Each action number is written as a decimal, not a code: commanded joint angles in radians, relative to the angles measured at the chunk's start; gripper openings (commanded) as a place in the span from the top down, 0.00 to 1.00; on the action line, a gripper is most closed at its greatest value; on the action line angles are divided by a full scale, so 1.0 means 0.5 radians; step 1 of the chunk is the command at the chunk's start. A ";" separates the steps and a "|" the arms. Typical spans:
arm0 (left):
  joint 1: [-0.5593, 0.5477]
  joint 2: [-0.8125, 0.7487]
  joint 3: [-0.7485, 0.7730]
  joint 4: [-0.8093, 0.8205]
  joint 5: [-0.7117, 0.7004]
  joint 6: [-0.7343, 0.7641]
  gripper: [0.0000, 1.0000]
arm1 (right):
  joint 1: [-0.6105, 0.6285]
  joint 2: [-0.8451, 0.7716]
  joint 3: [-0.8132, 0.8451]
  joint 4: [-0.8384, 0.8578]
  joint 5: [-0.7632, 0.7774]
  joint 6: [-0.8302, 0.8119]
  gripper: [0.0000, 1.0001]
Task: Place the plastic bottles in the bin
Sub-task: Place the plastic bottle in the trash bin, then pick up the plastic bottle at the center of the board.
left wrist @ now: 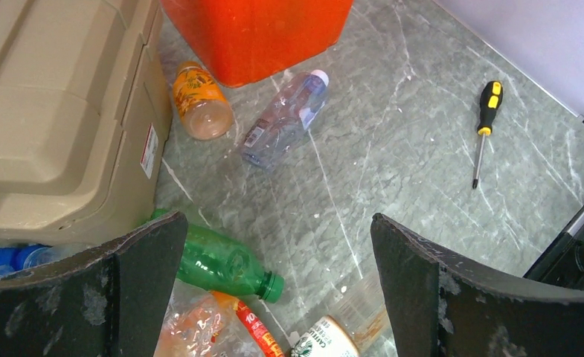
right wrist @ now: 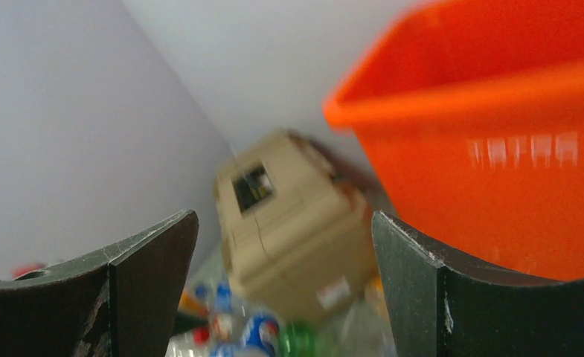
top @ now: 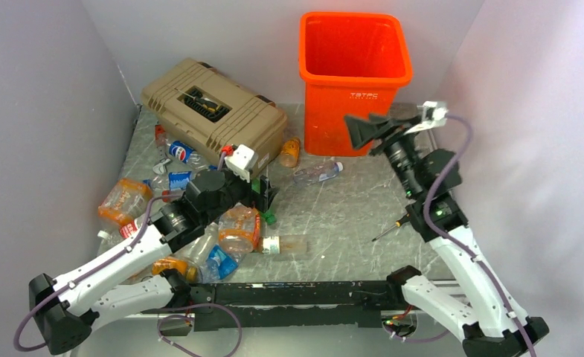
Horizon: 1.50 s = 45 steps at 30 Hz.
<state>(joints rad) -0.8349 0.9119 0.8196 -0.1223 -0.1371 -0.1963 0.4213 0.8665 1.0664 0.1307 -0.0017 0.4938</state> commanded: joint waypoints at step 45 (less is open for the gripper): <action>-0.072 0.593 0.705 -1.774 -0.965 -1.247 0.01 | 0.013 -0.875 -1.479 -0.357 0.040 0.420 0.12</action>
<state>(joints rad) -1.0569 1.2736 1.2274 -1.1221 -0.7319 -1.1492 0.4236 0.4137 0.3286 -0.1116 0.0414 0.6930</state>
